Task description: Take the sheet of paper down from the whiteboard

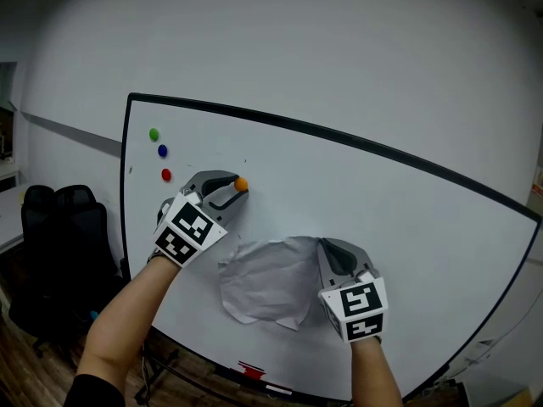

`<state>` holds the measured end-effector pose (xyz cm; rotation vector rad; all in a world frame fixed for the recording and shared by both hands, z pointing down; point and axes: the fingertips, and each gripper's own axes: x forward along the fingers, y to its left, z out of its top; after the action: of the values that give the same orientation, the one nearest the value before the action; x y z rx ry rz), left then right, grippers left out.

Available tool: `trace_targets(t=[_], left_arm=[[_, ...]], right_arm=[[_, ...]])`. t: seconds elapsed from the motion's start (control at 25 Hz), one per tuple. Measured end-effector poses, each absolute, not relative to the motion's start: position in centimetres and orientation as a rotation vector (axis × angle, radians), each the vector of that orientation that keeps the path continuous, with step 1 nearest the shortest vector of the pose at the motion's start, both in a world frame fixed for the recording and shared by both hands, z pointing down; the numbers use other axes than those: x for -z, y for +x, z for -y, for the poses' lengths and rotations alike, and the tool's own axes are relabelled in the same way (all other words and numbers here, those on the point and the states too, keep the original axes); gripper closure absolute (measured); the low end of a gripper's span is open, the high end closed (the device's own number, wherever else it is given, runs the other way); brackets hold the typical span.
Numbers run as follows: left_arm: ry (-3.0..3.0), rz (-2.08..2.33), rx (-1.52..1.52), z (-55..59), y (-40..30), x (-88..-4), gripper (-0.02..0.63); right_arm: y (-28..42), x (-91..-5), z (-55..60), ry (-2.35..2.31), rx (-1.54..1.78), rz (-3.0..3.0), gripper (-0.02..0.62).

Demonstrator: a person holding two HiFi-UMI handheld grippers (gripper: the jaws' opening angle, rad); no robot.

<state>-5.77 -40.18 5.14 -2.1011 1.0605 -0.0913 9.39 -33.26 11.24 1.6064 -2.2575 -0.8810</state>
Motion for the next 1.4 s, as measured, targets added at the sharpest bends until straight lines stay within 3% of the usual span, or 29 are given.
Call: trace_targets(t=[1.2,1.4], left_arm=[[-2.180,-0.997,0.130,39.7,-5.2,-10.0,0.477],[-2.310,-0.961,0.101,37.8,-5.7,-16.0,0.546]], right_arm=[[7.7,-13.1,33.3,1.525,0.865,2.302,0.577],[7.3,-16.5,32.1,1.481,0.816,2.327,0.577]])
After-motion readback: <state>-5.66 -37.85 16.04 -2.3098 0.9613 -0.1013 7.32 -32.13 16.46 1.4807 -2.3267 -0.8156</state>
